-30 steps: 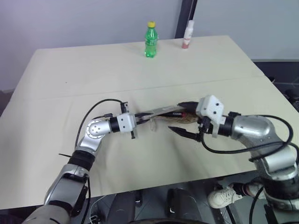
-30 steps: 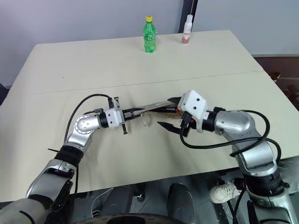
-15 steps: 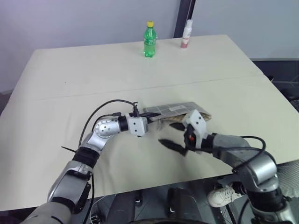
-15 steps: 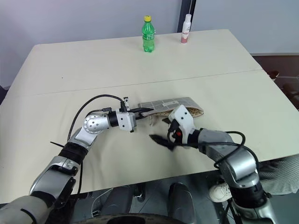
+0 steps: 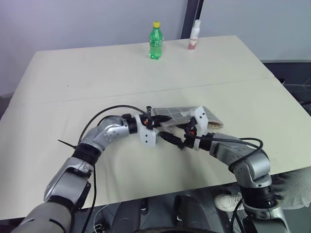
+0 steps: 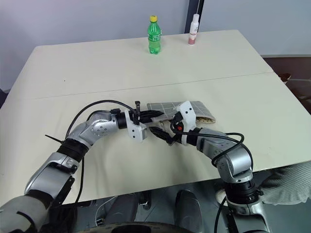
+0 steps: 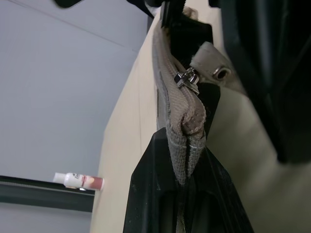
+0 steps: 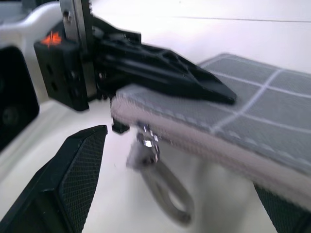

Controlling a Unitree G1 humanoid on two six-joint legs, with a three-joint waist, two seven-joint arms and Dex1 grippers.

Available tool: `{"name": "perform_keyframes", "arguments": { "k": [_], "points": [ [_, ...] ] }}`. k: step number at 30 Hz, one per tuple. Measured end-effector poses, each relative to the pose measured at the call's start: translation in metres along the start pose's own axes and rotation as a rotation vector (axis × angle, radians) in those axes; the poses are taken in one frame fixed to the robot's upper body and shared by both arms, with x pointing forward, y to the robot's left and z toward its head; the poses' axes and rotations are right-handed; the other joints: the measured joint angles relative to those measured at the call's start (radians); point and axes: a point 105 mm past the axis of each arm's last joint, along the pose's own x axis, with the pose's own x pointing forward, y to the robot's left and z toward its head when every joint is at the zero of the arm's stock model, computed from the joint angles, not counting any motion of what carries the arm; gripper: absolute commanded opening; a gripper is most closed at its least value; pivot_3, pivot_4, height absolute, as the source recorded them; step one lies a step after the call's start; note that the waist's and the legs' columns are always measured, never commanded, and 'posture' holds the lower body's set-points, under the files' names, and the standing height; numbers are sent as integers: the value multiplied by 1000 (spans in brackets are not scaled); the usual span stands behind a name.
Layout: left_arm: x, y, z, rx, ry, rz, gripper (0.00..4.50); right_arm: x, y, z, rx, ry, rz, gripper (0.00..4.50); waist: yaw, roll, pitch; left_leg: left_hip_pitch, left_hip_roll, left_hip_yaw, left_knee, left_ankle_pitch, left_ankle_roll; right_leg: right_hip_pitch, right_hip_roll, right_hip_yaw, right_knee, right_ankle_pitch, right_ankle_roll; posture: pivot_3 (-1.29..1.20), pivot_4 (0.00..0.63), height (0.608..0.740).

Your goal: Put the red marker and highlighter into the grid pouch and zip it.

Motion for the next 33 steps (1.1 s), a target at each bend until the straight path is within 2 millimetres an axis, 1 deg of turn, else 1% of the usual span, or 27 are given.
{"name": "perform_keyframes", "arguments": {
  "k": [2, 3, 6, 8, 10, 15, 17, 21, 23, 26, 28, 30, 33],
  "points": [
    [0, 0, 0, 1, -1, 8, 0, 2, 3, 0, 14, -9, 17, 3960, 0, 0, 0, 0, 0, 0, 0, 0, 0, 0, 0, 0, 0, 0, 0, 0, 150, 740],
    [0, 1, 0, 2, 0, 12, 0, 2, 4, 0, 19, -10, 21, 3625, 0, 0, 0, 0, 0, 0, 0, 0, 0, 0, 0, 0, 0, 0, 0, 0, 150, 740],
    [0, 2, 0, 2, 1, 23, 0, 3, 5, -1, 21, -8, 18, 2175, 0, 0, 0, 0, 0, 0, 0, 0, 0, 0, 0, 0, 0, 0, 0, 0, 150, 740],
    [0, 3, 0, 2, 2, 31, 0, 4, 4, 0, 30, -16, 9, 1060, 0, 0, 0, 0, 0, 0, -1, 0, 0, 0, 0, 0, 0, 0, 0, 0, 150, 740],
    [-1, 4, -1, 2, 5, 37, 0, 5, 4, 0, 44, -22, 3, 85, 0, 0, 0, 0, 0, 1, -1, 0, 0, -1, 0, 1, 0, 0, 0, 0, 150, 740],
    [-1, 4, -2, 1, 12, 41, 0, 5, 1, -1, 64, -27, -4, 36, 0, 0, 0, 0, 0, 2, -1, 0, 0, -1, 0, 1, 0, 0, 0, 0, 150, 740],
    [-2, 2, -3, -5, 16, 38, 0, 0, -4, -2, 38, -8, -22, 36, 1, 0, 0, 0, 0, 2, -1, 0, 0, -1, -1, 1, 0, 0, 0, 0, 150, 740],
    [-4, 1, -5, -9, 19, 32, 0, -26, -28, -6, -6, 29, -109, 36, 2, 0, 0, 0, -1, 5, -3, 0, 0, -2, -4, 1, 0, 0, 0, 0, 150, 740],
    [-6, 0, -6, -15, 22, 36, 0, -43, -45, -5, -19, 47, -161, 36, 1, 0, 0, 0, 0, 7, -3, 0, 0, -3, -5, 1, 0, 0, 0, 0, 150, 740],
    [-15, 2, -16, -33, 50, 47, 0, -73, -71, 2, -55, 56, -257, 36, 1, 0, 0, 0, 0, 8, -2, -1, 1, -3, -5, 1, 0, 1, 1, 0, 150, 740],
    [-19, 6, -24, -49, 77, 63, 0, -87, -83, 2, -64, 63, -299, 36, 1, 0, 0, 0, 0, 8, -2, -1, 1, -2, -5, 0, 0, 2, 3, 0, 150, 740],
    [-22, 9, -30, -59, 98, 77, 0, -96, -91, 1, -82, 76, -333, 36, 1, 0, 0, 0, 0, 8, -1, -1, 2, -2, -5, 0, 0, 3, 6, 0, 150, 740],
    [-19, 12, -30, -109, 90, 113, 0, -97, -95, 3, -109, 59, -346, 36, 0, 0, 0, 0, 0, 8, 1, -2, 3, -1, -5, 0, 0, 4, 7, 0, 150, 740]
  ]
}}
